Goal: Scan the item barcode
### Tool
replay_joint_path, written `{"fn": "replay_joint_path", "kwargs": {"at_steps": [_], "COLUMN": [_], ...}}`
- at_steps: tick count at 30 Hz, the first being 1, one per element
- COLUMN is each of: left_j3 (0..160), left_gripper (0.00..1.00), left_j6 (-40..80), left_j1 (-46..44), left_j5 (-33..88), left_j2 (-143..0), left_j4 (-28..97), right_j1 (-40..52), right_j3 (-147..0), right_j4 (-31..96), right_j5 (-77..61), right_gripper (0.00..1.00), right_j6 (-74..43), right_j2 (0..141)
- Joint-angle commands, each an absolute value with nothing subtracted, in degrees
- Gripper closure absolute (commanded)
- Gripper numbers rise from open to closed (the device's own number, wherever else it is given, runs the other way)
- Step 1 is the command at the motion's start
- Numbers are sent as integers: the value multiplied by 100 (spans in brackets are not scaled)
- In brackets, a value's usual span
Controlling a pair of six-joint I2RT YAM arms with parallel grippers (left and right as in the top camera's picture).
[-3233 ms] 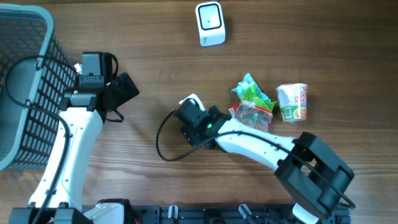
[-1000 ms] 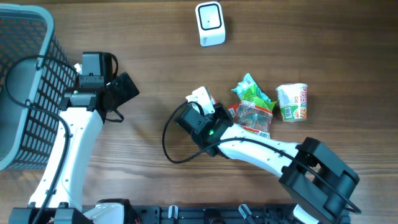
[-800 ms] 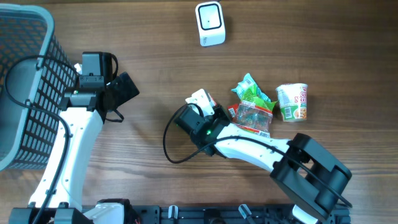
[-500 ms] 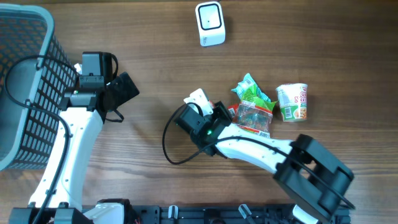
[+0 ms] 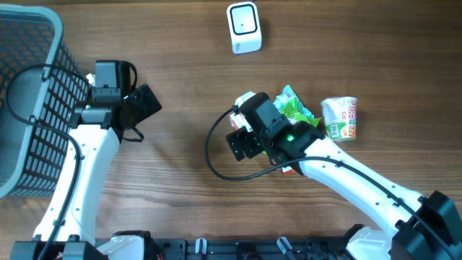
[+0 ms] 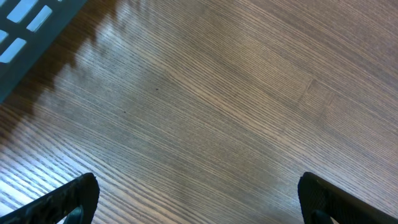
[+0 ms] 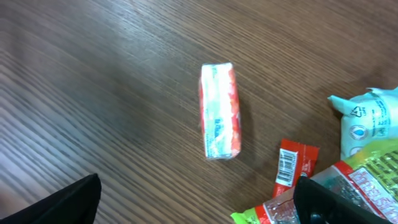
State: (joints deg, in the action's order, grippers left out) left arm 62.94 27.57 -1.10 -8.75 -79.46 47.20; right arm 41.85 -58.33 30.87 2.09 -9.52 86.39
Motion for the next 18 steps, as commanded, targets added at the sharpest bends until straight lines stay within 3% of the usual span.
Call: {"fn": "replay_joint_path", "kwargs": {"at_steps": [1, 6, 10, 13, 18], "left_j3": [6300, 6300, 6300, 6300, 6300], "left_gripper": [0, 0, 0, 0, 0], "left_j6": [2788, 2788, 2788, 2788, 2788], "left_j1": [-89, -89, -89, -89, -89], "left_j5": [-930, -928, -930, -930, -928], "left_j2": [-7874, -7874, -7874, -7874, -7874], "left_j4": [4720, 4720, 4720, 4720, 4720], "right_j1": [4191, 4191, 4191, 4191, 4036], "right_j3": [-5876, -5876, -5876, -5876, -5876], "right_j4": [3072, 2871, 2781, 2770, 2670], "right_j5": [-12, -19, -8, -16, -314], "right_gripper": [0, 0, 2, 9, 11], "right_j6": [-913, -1133, -2003, -1710, -1330], "right_j2": [8608, 8608, 8613, 8641, 9148]}}
